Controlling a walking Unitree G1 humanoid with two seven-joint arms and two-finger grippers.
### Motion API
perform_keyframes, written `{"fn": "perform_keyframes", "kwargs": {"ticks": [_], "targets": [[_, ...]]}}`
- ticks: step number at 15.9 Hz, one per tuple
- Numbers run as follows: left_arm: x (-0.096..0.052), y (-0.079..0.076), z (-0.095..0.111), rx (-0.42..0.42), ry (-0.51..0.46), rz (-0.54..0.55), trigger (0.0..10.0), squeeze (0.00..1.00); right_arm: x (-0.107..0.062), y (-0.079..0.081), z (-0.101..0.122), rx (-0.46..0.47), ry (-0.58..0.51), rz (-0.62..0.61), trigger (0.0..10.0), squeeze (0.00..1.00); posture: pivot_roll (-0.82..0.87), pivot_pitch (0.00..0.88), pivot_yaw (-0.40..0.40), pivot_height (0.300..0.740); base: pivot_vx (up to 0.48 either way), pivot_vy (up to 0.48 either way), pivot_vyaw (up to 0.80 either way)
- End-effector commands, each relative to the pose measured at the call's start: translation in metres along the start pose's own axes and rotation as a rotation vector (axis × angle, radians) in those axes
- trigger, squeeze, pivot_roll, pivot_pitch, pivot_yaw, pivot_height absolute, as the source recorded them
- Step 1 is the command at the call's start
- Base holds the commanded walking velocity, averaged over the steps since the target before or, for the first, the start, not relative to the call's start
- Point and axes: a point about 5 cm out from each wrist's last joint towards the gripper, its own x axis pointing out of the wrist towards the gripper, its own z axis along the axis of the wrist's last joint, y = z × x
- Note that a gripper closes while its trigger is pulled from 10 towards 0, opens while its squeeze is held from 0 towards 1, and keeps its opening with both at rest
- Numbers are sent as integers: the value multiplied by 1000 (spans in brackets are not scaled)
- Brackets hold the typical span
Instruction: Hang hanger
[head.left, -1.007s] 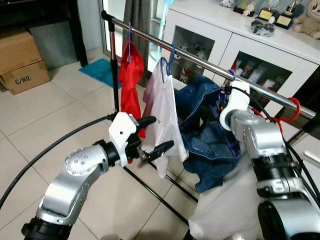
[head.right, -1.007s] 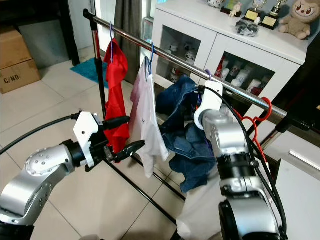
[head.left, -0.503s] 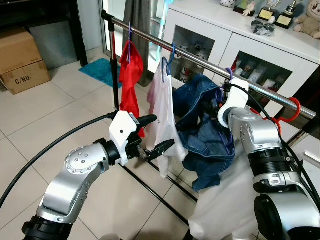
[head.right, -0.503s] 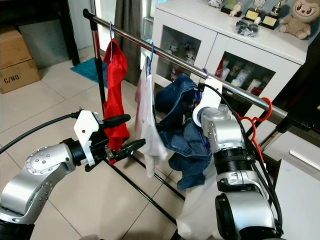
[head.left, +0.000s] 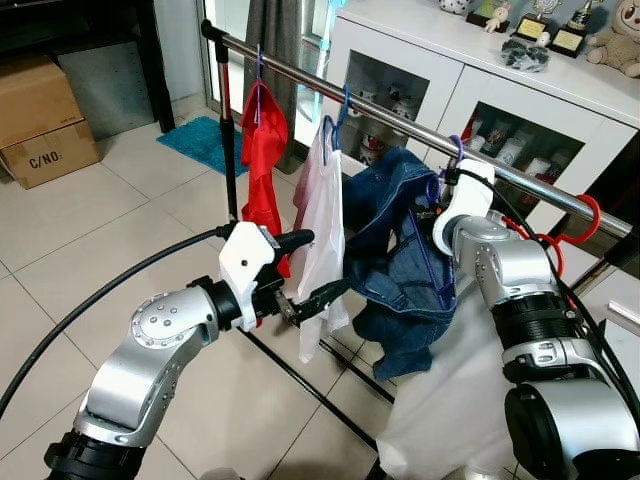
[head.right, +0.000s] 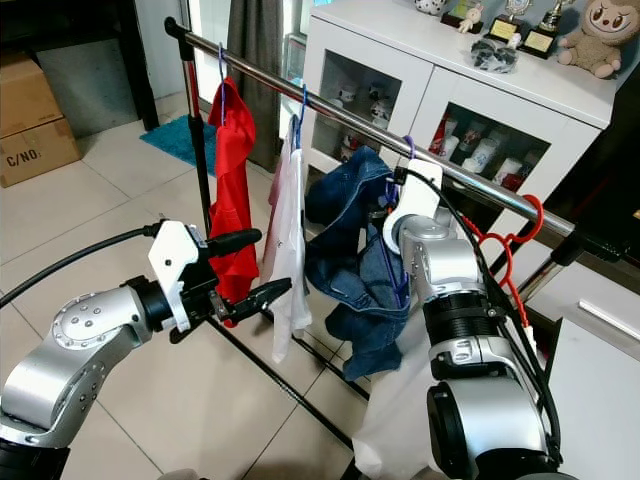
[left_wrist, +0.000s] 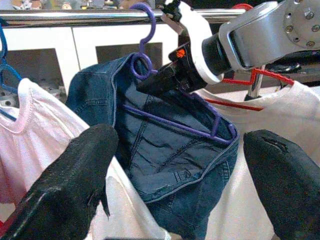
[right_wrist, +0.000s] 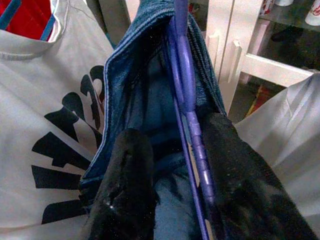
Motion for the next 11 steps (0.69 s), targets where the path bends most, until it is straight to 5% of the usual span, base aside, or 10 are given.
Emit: {"fn": "perform_keyframes", "kwargs": {"ticks": [1, 7, 11], "targets": [[4, -1, 0, 9, 10, -15, 10000, 0, 0, -4, 4, 16, -14, -17, 1373, 0, 11, 0, -134, 740, 0, 0, 0], [3, -2, -1, 11, 12, -15, 10000, 0, 0, -3, 0, 18, -12, -8, 39, 0, 11, 0, -132, 740, 0, 0, 0], [3, -3, -2, 11, 13, -15, 10000, 0, -1, -3, -1, 17, -12, -1, 0, 0, 11, 0, -133, 740, 0, 0, 0]]}}
